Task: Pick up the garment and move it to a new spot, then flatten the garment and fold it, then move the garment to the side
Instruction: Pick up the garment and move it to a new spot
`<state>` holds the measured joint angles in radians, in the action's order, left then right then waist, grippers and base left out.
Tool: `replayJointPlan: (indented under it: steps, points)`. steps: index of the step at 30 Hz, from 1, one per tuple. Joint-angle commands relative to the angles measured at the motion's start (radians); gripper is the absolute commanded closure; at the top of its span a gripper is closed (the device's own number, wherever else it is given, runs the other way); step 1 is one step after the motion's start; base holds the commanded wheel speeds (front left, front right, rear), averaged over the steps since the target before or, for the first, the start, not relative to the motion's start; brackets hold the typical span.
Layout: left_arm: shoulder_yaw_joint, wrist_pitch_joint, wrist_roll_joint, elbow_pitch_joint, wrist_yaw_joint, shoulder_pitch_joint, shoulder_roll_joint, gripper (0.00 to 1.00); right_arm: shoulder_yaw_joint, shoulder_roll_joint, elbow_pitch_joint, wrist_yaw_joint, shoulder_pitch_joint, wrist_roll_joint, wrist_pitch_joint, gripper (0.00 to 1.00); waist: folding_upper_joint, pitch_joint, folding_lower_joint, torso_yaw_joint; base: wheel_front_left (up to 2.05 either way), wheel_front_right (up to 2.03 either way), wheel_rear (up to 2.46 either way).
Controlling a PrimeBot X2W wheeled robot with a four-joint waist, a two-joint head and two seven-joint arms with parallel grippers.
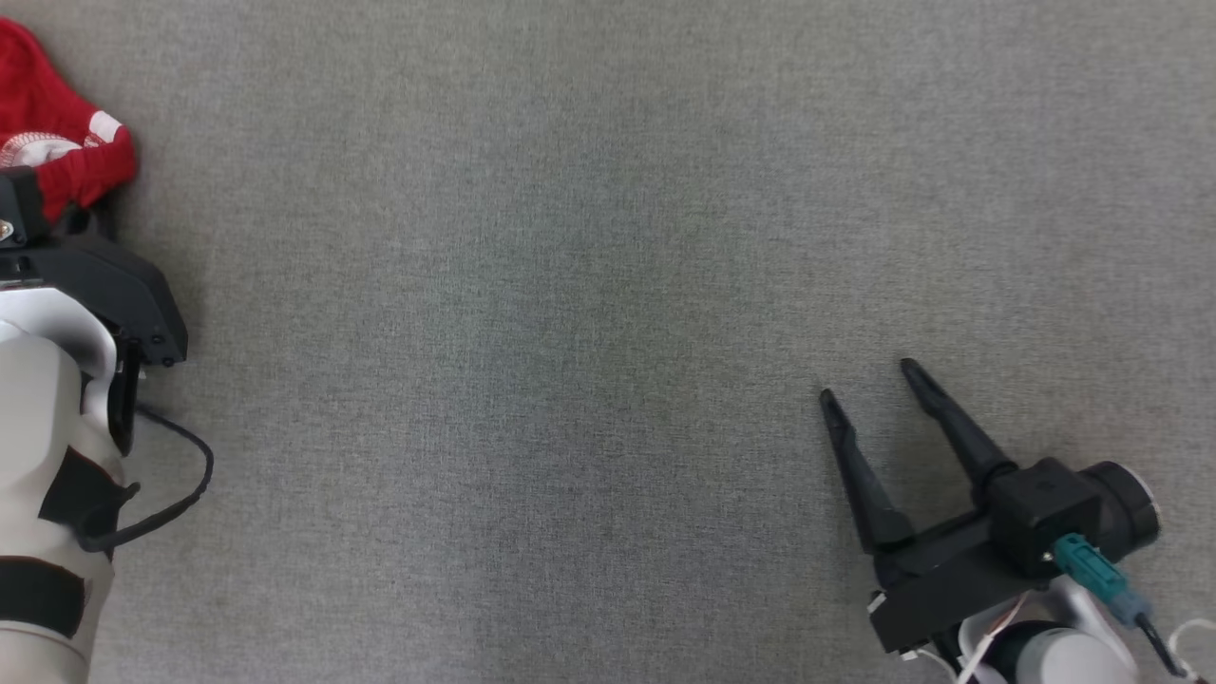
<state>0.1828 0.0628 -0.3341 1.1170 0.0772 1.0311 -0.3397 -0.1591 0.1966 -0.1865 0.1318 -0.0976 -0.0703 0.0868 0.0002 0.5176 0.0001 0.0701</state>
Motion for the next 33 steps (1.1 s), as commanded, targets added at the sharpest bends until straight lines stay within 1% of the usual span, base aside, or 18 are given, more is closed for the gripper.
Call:
replayJointPlan:
  steps: [1, 5, 7, 8, 9, 11, 12, 13, 16, 19, 22, 25, 26, 28, 31, 33]
  points:
    - [0.010, 0.013, 0.012, 0.007, 0.015, -0.011, 0.005, 1.00, -0.009, -0.012, 0.015, -0.002, -0.010, -0.011, -0.015, 0.00, -0.0002, -0.040, -0.0001, 0.003, 0.00, 0.00, 0.00]
    - [0.019, 0.054, 0.006, -0.025, 0.031, 0.015, -0.030, 1.00, -0.028, -0.024, 0.068, -0.002, -0.019, -0.023, -0.042, 0.00, -0.0002, -0.113, -0.0001, 0.004, 0.00, 0.00, 0.00]
    - [0.022, 0.071, -0.005, -0.049, 0.041, 0.025, -0.038, 1.00, -0.035, -0.037, 0.096, -0.002, -0.017, -0.028, -0.058, 0.00, -0.0002, -0.157, -0.0001, 0.003, 0.00, 0.00, 0.00]
    - [0.032, 0.073, 0.000, -0.063, 0.047, 0.027, -0.045, 1.00, -0.038, -0.045, 0.109, -0.002, -0.014, -0.028, -0.067, 0.00, -0.0002, -0.180, -0.0001, 0.001, 0.00, 0.00, 0.00]
    - [0.041, 0.070, -0.024, -0.100, 0.051, 0.040, -0.044, 1.00, -0.039, -0.058, 0.134, -0.002, -0.005, -0.033, -0.082, 0.00, -0.0002, -0.224, -0.0001, -0.004, 0.00, 0.00, 0.00]
    - [0.071, 0.053, -0.041, -0.151, 0.055, 0.053, -0.047, 1.00, -0.036, -0.073, 0.164, -0.002, 0.004, -0.036, -0.099, 0.00, -0.0002, -0.271, -0.0001, -0.012, 0.00, 0.00, 0.00]
    - [0.071, 0.053, -0.041, -0.151, 0.055, 0.053, -0.047, 1.00, -0.036, -0.073, 0.164, -0.002, 0.004, -0.036, -0.099, 0.00, -0.0002, -0.271, -0.0001, -0.012, 0.00, 0.00, 0.00]
    - [0.091, 0.040, -0.063, -0.187, 0.053, 0.058, -0.042, 1.00, -0.035, -0.080, 0.177, -0.002, 0.008, -0.038, -0.108, 0.00, -0.0002, -0.295, -0.0001, -0.018, 0.00, 0.00, 0.00]
    - [0.143, -0.003, -0.115, -0.299, 0.053, 0.077, -0.060, 1.00, -0.023, -0.102, 0.208, -0.002, 0.023, -0.041, -0.133, 0.00, -0.0002, -0.357, -0.0001, -0.040, 0.00, 0.00, 0.00]
    - [0.198, -0.057, -0.180, -0.425, 0.053, 0.090, -0.061, 1.00, -0.007, -0.116, 0.238, -0.002, 0.039, -0.045, -0.153, 0.00, -0.0002, -0.415, -0.0001, -0.078, 0.00, 0.00, 0.00]
    - [0.232, -0.099, -0.249, -0.546, 0.053, 0.102, -0.060, 1.00, 0.008, -0.126, 0.257, -0.002, 0.053, -0.041, -0.166, 0.00, -0.0002, -0.458, -0.0001, -0.130, 0.00, 0.00, 0.00]
    - [0.245, -0.125, -0.303, -0.647, 0.053, 0.094, -0.035, 1.00, 0.026, -0.132, 0.258, -0.002, 0.067, -0.032, -0.167, 0.00, -0.0002, -0.483, -0.0001, -0.183, 0.00, 0.00, 0.00]
    - [0.236, -0.116, -0.322, -0.698, 0.035, 0.074, -0.002, 1.00, 0.042, -0.135, 0.251, -0.002, 0.080, -0.027, -0.166, 0.00, -0.0002, -0.491, -0.0001, -0.213, 0.00, 0.00, 0.00]
    - [0.234, -0.103, -0.351, -0.743, 0.008, 0.039, 0.052, 1.00, 0.059, -0.137, 0.244, -0.002, 0.092, -0.022, -0.161, 0.00, -0.0002, -0.494, -0.0001, -0.239, 0.00, 0.00, 0.00]
    - [0.260, -0.084, -0.369, -0.791, -0.023, -0.027, 0.120, 1.00, 0.076, -0.141, 0.233, -0.002, 0.110, -0.017, -0.153, 0.00, -0.0002, -0.485, -0.0001, -0.267, 0.00, 0.00, 0.00]
    - [0.283, -0.062, -0.378, -0.802, -0.035, -0.086, 0.168, 1.00, 0.081, -0.142, 0.223, -0.002, 0.120, -0.013, -0.151, 0.00, -0.0002, -0.478, -0.0001, -0.277, 0.00, 0.00, 0.00]
